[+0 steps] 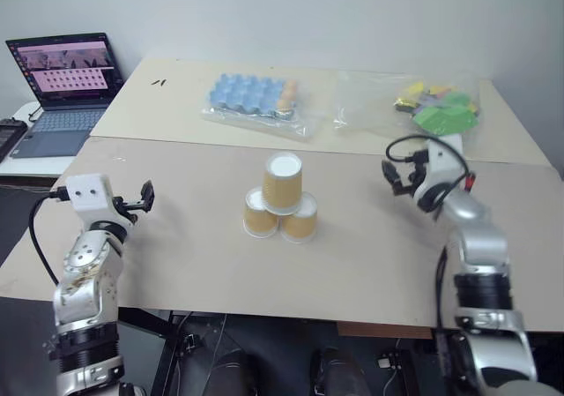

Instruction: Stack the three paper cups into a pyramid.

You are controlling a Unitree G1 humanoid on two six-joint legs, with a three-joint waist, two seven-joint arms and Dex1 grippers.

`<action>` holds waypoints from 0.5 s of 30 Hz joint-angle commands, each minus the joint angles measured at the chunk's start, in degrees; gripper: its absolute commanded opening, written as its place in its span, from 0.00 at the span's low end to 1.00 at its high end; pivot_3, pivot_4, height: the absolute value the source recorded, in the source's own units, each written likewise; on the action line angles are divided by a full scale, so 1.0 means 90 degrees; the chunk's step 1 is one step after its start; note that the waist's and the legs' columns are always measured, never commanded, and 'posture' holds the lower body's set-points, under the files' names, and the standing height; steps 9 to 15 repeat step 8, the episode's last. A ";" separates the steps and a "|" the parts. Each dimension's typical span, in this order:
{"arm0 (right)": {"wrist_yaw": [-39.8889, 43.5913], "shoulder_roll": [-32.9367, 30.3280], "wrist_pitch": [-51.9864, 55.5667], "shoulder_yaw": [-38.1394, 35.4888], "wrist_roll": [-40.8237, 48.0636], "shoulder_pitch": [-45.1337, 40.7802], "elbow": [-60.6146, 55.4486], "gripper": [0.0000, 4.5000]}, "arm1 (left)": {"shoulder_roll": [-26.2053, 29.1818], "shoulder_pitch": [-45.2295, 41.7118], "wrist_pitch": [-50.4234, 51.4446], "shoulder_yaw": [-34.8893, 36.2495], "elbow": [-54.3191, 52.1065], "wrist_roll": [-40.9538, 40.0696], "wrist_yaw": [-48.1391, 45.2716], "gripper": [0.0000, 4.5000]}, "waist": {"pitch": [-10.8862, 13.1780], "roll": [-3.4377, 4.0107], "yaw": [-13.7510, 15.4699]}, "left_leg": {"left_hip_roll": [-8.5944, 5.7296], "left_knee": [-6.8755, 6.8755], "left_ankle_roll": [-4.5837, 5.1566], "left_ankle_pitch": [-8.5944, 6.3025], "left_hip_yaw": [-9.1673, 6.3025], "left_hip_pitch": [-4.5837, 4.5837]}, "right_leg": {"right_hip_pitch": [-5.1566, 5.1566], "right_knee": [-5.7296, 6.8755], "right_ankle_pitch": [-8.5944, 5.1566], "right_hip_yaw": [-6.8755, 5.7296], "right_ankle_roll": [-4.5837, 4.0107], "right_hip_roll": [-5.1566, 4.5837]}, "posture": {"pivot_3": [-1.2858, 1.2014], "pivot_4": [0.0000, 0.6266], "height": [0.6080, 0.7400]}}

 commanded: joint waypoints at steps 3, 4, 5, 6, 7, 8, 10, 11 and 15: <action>-0.0673 0.0096 -0.1325 -0.0594 -0.0090 0.0063 0.0589 0.99 | -0.0023 -0.0504 -0.1051 0.0062 0.0808 0.0347 0.0365 1.00 | 0.0000 0.0000 -0.0017 | 0.0000 0.0000 0.0000 0.0000 -0.0002 -0.0001 | -0.0001 0.0000 0.0000 -0.0002 0.0000 0.0000 | 0.52 0.24 0.94; -0.0731 0.0107 -0.1405 -0.0611 -0.0095 0.0069 0.0678 0.99 | -0.0010 -0.0549 -0.1140 0.0055 0.0910 0.0358 0.0368 1.00 | 0.0000 0.0000 -0.0025 | 0.0001 -0.0001 0.0000 0.0000 -0.0002 0.0001 | -0.0001 0.0001 0.0000 -0.0001 0.0000 0.0000 | 0.52 0.24 0.94; -0.0798 0.0110 -0.1482 -0.0631 -0.0107 0.0080 0.0751 0.99 | 0.0008 -0.0585 -0.1242 0.0036 0.0998 0.0394 0.0381 1.00 | 0.0000 0.0000 -0.0030 | 0.0002 -0.0002 0.0000 0.0000 -0.0002 0.0002 | -0.0001 0.0001 0.0000 -0.0002 0.0000 0.0001 | 0.52 0.24 0.94; -0.0837 0.0118 -0.1520 -0.0649 -0.0093 0.0085 0.0793 0.99 | 0.0005 -0.0628 -0.1322 0.0050 0.1078 0.0404 0.0419 1.00 | 0.0000 0.0000 -0.0040 | 0.0002 -0.0002 0.0000 0.0000 -0.0002 0.0004 | 0.0000 0.0001 0.0000 -0.0002 0.0000 0.0002 | 0.52 0.24 0.94; -0.0851 0.0109 -0.1555 -0.0635 -0.0105 0.0094 0.0806 0.99 | 0.0001 -0.0653 -0.1394 0.0049 0.1129 0.0419 0.0433 1.00 | 0.0000 0.0000 -0.0058 | 0.0002 -0.0002 0.0000 0.0000 -0.0001 0.0005 | 0.0000 0.0001 0.0000 0.0000 0.0000 0.0002 | 0.52 0.24 0.94; -0.0868 0.0100 -0.1570 -0.0608 -0.0131 0.0105 0.0799 0.99 | -0.0004 -0.0678 -0.1496 0.0058 0.1166 0.0447 0.0471 1.00 | 0.0000 0.0000 -0.0058 | 0.0004 -0.0002 0.0000 0.0000 0.0000 0.0006 | 0.0000 0.0002 0.0000 0.0002 0.0000 0.0002 | 0.52 0.24 0.94; -0.0868 0.0100 -0.1570 -0.0608 -0.0131 0.0105 0.0799 0.99 | -0.0004 -0.0678 -0.1496 0.0058 0.1166 0.0447 0.0471 1.00 | 0.0000 0.0000 -0.0058 | 0.0004 -0.0002 0.0000 0.0000 0.0000 0.0006 | 0.0000 0.0002 0.0000 0.0002 0.0000 0.0002 | 0.52 0.24 0.94; -0.0868 0.0100 -0.1570 -0.0608 -0.0131 0.0105 0.0799 0.99 | -0.0004 -0.0678 -0.1496 0.0058 0.1166 0.0447 0.0471 1.00 | 0.0000 0.0000 -0.0058 | 0.0004 -0.0002 0.0000 0.0000 0.0000 0.0006 | 0.0000 0.0002 0.0000 0.0002 0.0000 0.0002 | 0.52 0.24 0.94; -0.0868 0.0100 -0.1570 -0.0608 -0.0131 0.0105 0.0799 0.99 | -0.0004 -0.0678 -0.1496 0.0058 0.1166 0.0447 0.0471 1.00 | 0.0000 0.0000 -0.0058 | 0.0004 -0.0002 0.0000 0.0000 0.0000 0.0006 | 0.0000 0.0002 0.0000 0.0002 0.0000 0.0002 | 0.52 0.24 0.94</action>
